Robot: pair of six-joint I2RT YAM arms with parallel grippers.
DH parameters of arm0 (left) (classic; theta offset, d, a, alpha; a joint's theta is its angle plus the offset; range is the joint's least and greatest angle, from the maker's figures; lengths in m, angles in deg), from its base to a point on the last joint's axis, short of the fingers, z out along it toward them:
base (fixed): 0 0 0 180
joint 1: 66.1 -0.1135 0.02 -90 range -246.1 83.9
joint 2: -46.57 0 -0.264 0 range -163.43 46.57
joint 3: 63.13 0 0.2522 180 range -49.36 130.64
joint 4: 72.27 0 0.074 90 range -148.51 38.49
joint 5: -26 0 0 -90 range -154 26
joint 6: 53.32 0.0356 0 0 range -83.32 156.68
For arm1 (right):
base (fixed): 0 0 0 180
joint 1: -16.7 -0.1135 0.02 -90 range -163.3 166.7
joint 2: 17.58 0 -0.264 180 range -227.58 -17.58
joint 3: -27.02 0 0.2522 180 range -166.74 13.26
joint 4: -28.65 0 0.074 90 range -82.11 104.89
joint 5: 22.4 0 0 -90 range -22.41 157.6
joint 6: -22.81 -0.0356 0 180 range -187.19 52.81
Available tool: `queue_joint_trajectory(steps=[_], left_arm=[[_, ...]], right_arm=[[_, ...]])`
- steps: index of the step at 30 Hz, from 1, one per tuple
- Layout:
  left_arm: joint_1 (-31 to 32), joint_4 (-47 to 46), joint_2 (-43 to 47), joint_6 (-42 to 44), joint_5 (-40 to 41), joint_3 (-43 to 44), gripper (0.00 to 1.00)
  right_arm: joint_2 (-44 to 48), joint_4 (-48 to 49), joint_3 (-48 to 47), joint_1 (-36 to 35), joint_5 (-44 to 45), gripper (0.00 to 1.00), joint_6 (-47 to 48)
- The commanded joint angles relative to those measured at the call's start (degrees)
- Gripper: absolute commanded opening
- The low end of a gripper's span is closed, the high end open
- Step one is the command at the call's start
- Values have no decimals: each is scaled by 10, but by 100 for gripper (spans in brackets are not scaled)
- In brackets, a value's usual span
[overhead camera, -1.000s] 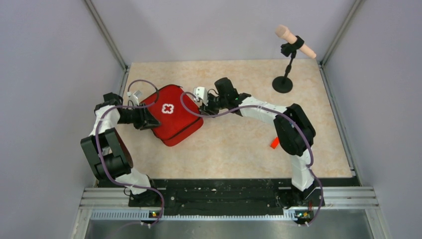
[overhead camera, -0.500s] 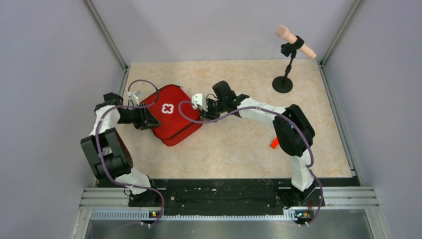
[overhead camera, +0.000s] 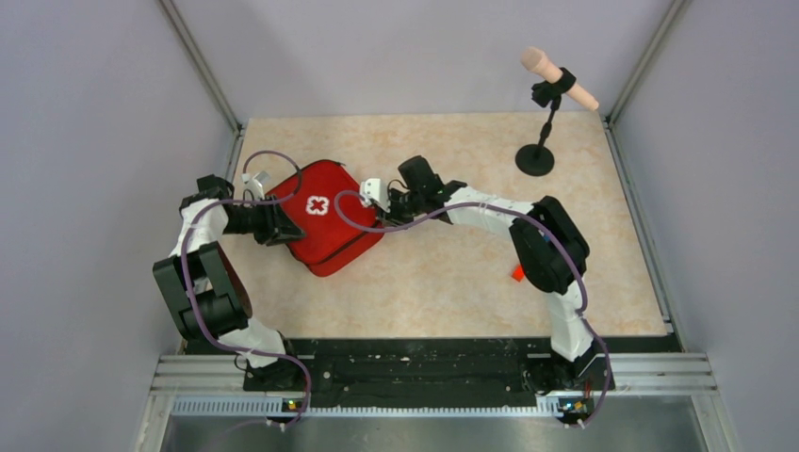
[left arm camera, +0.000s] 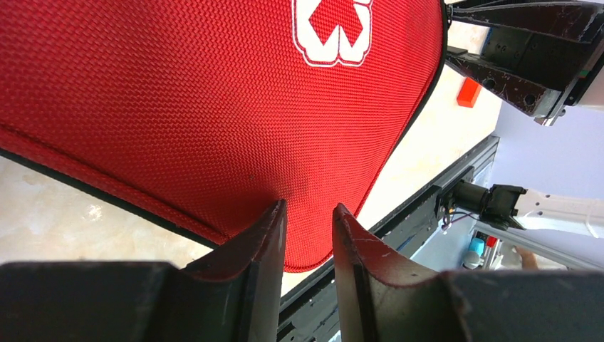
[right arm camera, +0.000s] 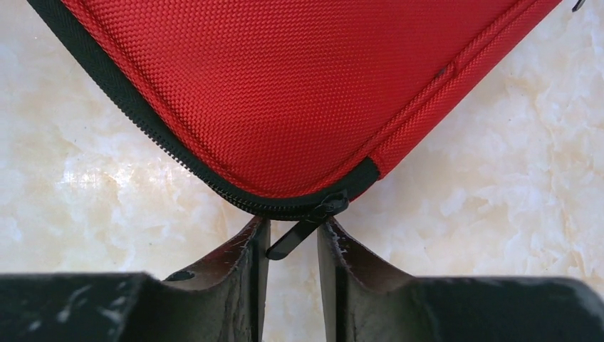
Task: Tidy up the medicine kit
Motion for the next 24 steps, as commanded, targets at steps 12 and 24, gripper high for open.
queue_joint_trajectory(steps=[12, 24], left_arm=[[3, 21, 18, 16, -12, 10, 36], [7, 31, 76, 162, 89, 132, 58]], right_arm=[[85, -52, -5, -8, -4, 0, 69], [27, -175, -66, 37, 12, 0, 141]])
